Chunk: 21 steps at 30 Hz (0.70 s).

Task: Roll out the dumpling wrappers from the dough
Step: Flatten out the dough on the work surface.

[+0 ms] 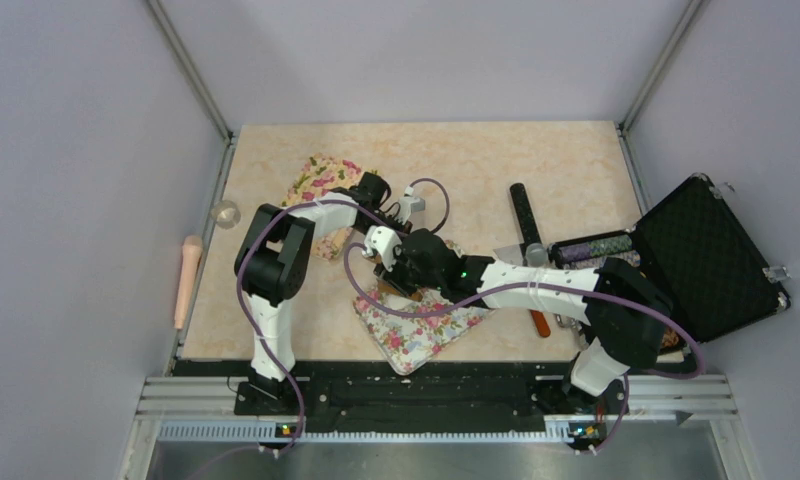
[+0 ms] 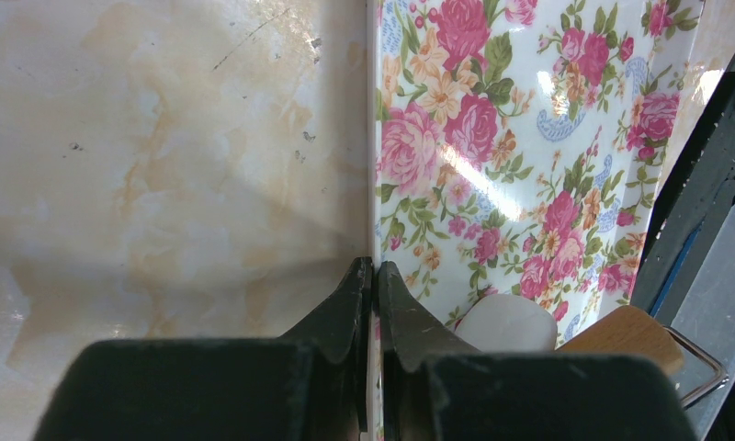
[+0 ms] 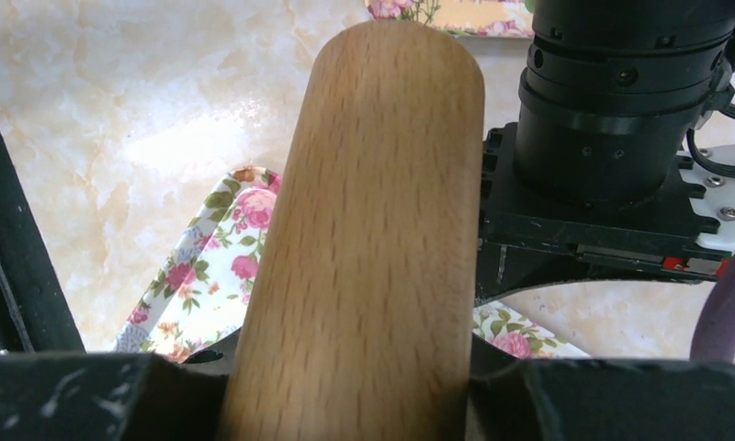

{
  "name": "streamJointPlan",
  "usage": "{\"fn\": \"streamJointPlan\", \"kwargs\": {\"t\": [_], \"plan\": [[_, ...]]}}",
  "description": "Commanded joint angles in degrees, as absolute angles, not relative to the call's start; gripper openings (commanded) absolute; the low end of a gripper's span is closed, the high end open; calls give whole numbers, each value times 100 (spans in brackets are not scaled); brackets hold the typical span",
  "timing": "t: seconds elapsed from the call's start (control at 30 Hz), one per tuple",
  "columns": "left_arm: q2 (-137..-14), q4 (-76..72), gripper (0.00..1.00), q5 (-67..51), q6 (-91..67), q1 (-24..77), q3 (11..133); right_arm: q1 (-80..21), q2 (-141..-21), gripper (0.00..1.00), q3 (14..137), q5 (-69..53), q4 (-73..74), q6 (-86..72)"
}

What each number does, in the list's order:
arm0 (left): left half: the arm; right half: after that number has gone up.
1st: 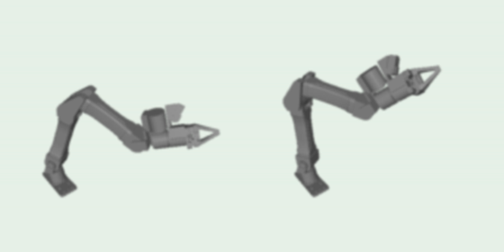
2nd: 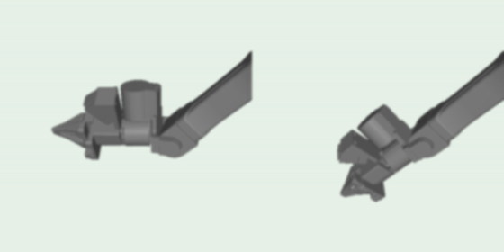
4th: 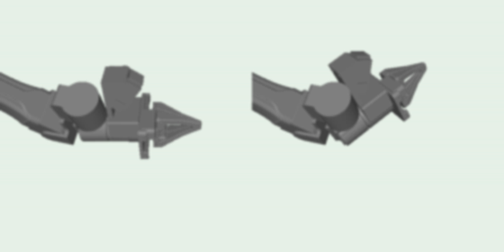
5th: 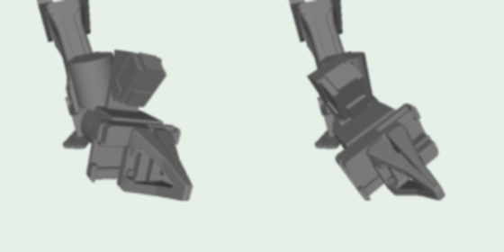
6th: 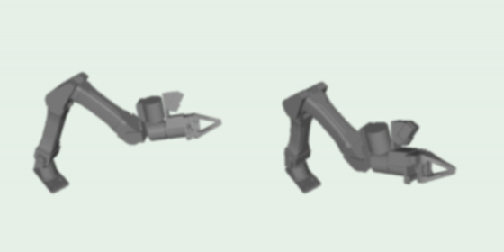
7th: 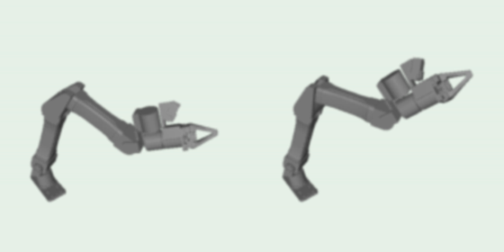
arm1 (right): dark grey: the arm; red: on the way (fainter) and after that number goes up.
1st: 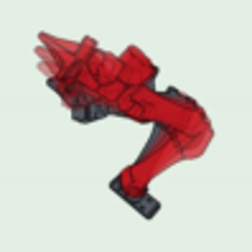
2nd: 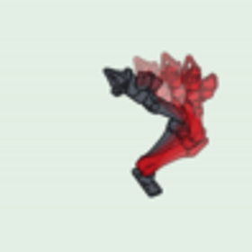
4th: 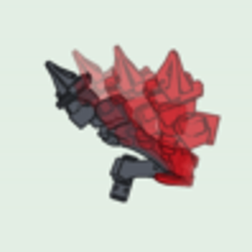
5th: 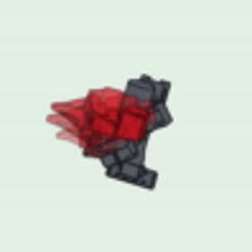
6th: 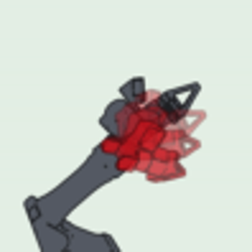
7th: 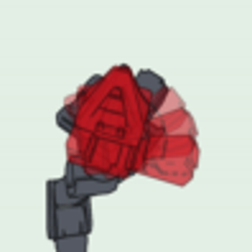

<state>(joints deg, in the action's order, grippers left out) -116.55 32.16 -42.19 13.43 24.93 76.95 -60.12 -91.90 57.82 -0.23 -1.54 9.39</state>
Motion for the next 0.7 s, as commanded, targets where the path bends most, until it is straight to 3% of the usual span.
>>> {"fn": "streamJointPlan", "kwargs": {"t": [0.0,0.67], "plan": [[-11617,3290,0,-4280,1428,2498,7701,-6073,-9079,0,5521,-112,-185,941],[-11515,3305,0,-4251,1466,2503,7656,-5979,-9213,0,4886,-295,167,1232]]}}
